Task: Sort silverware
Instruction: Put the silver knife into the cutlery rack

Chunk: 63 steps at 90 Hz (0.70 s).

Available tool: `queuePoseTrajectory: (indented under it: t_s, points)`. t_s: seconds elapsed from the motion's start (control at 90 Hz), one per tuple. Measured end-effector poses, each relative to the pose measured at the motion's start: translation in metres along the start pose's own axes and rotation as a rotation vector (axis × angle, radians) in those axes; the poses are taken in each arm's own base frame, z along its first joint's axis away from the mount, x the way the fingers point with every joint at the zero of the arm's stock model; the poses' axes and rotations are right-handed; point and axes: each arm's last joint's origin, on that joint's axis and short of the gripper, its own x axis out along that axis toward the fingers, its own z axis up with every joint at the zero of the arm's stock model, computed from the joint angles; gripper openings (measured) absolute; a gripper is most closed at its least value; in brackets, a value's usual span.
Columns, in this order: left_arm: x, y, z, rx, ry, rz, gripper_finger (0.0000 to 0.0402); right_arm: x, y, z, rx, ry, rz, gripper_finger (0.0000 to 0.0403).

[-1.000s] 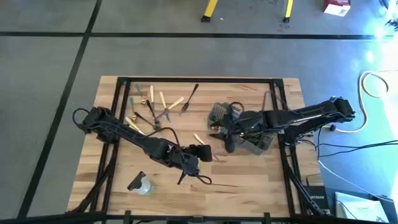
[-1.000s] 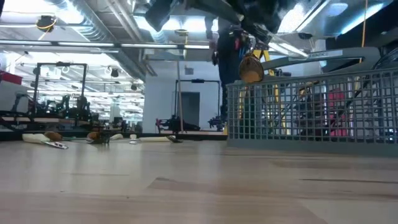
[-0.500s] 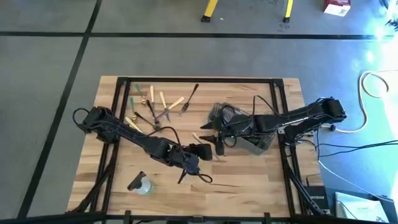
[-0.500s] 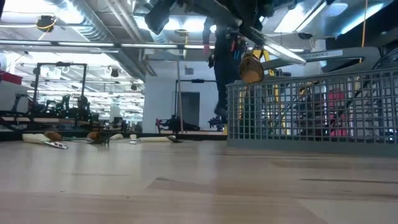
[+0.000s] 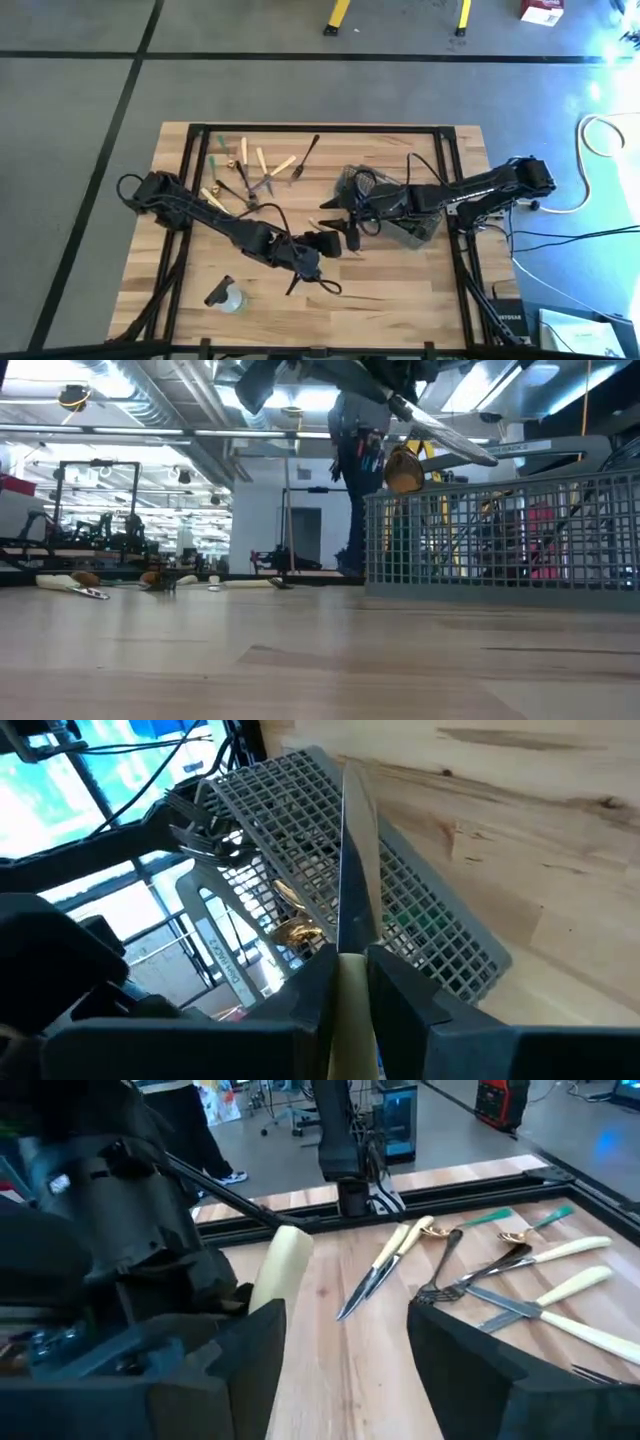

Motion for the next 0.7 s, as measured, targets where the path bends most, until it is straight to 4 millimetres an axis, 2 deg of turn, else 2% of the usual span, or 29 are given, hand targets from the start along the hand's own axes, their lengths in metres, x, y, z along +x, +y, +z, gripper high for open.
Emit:
queuePoseTrajectory:
  t_s: [0.289, 0.433, 0.7]
  points:
    - [0.004, -0.006, -0.001, 0.014, 0.010, -0.049, 0.0040, -0.005, 0.005, 0.009, -0.001, -0.037, 0.139, 0.0195]
    - [0.005, -0.008, 0.002, 0.032, 0.002, -0.054, 0.0040, 0.002, -0.005, -0.001, -0.013, 0.031, 0.061, 0.0195]
    - [0.001, -0.006, 0.008, 0.059, -0.009, -0.024, 0.0040, 0.011, -0.006, 0.006, -0.005, 0.037, 0.197, 0.0195]
